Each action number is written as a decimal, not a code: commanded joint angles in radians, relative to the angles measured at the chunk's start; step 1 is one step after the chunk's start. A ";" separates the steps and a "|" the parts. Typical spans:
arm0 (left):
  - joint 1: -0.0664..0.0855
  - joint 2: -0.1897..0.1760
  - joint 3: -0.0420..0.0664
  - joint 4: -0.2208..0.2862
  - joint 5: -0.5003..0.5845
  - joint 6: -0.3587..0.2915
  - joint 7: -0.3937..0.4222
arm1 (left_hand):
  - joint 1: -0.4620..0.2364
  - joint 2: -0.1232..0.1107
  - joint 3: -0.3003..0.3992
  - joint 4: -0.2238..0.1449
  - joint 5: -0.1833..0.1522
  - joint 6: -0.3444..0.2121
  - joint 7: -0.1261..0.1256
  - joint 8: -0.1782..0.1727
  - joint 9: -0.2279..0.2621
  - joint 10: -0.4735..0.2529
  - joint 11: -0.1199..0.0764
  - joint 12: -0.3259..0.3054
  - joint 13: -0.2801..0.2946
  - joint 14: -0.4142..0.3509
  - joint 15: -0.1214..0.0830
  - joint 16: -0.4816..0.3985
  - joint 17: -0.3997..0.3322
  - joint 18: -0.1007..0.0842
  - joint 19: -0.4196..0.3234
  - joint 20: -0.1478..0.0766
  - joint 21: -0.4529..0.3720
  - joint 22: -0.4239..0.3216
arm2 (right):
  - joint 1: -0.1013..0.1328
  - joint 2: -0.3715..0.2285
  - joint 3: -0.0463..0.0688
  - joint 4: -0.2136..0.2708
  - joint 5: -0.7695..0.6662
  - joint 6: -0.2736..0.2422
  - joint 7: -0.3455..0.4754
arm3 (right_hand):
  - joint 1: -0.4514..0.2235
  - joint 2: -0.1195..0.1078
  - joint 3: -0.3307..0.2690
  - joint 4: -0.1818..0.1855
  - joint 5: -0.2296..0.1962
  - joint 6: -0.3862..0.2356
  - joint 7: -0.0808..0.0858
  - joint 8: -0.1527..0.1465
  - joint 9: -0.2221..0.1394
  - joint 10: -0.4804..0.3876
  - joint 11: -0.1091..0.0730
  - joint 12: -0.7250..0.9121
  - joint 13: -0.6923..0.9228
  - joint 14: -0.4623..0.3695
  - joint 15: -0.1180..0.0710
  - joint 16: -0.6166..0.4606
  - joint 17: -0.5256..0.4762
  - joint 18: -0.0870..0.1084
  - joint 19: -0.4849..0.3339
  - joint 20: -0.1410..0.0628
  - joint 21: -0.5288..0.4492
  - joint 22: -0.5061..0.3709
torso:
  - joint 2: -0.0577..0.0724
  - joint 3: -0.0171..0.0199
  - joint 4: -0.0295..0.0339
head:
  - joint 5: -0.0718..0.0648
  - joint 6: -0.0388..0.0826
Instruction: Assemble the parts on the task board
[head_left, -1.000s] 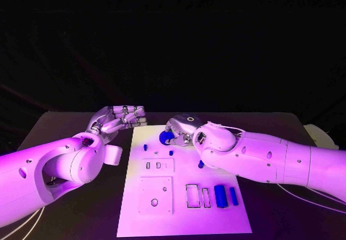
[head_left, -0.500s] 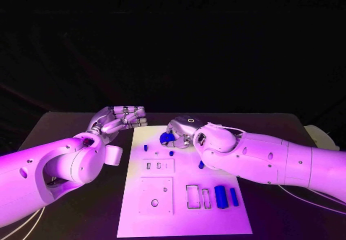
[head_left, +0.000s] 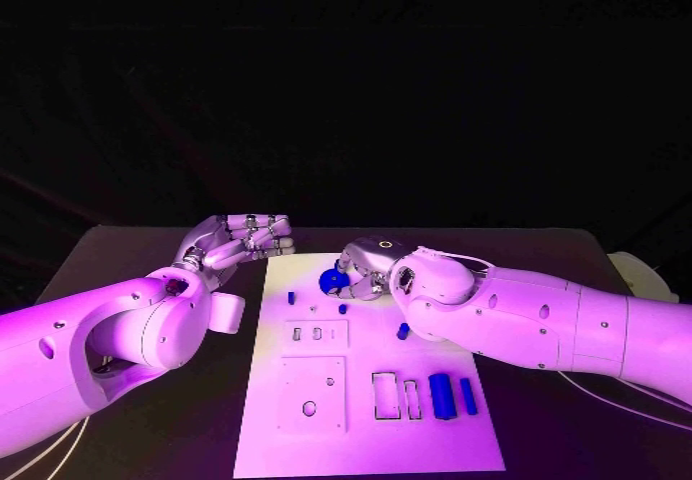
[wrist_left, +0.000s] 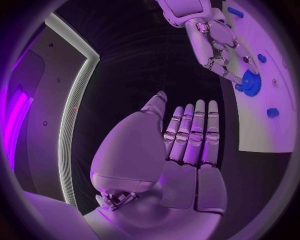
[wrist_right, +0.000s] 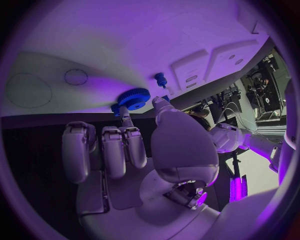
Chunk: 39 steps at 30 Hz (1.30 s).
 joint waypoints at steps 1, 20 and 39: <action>0.001 0.002 0.001 0.001 0.001 0.006 0.006 | 0.009 0.004 0.000 -0.007 -0.005 -0.005 0.008 -0.005 -0.002 -0.007 -0.001 -0.003 -0.001 0.000 0.003 -0.006 -0.001 0.002 -0.008 -0.001 -0.005 -0.001 | -0.003 -0.010 -0.002 0.010 0.010 0.002 -0.011 | 0.001 0.007 -0.001 0.003 0.012 0.004 0.003 -0.003 0.001 0.067 0.003 0.005 0.217 0.101 0.001 0.003 0.250 -0.012 0.007 0.001 0.004 0.115 | 0.000 0.0013 -0.0003 | 0.000 0.003; 0.001 -0.005 0.001 -0.004 0.003 0.012 0.008 | 0.012 0.006 0.001 -0.010 -0.005 -0.005 0.008 -0.005 -0.001 -0.007 -0.001 -0.004 -0.001 0.000 0.003 -0.008 -0.001 0.002 -0.009 0.000 -0.006 -0.002 | 0.038 -0.359 0.003 0.221 0.397 -0.119 0.280 | 0.234 0.001 0.027 -0.134 -0.046 0.026 0.001 -0.008 0.014 0.044 -0.001 -0.018 0.193 0.091 -0.004 -0.012 0.209 -0.004 -0.015 -0.004 -0.031 0.089 | -0.010 0.0010 -0.0179 | -0.003 0.002; 0.001 0.009 0.000 -0.020 0.003 0.014 0.007 | 0.016 0.007 0.003 -0.014 -0.005 -0.003 0.006 -0.003 0.000 -0.004 -0.002 -0.004 0.000 0.002 0.002 -0.009 0.000 0.003 -0.009 0.000 -0.006 -0.003 | 0.009 -0.474 0.000 0.090 0.446 -0.070 0.383 | 0.291 -0.011 0.027 -0.180 -0.041 0.034 0.002 -0.015 0.015 0.043 -0.001 -0.020 0.192 0.094 -0.004 -0.009 0.219 -0.007 -0.009 -0.004 -0.025 0.099 | -0.016 0.0088 -0.0247 | -0.012 -0.008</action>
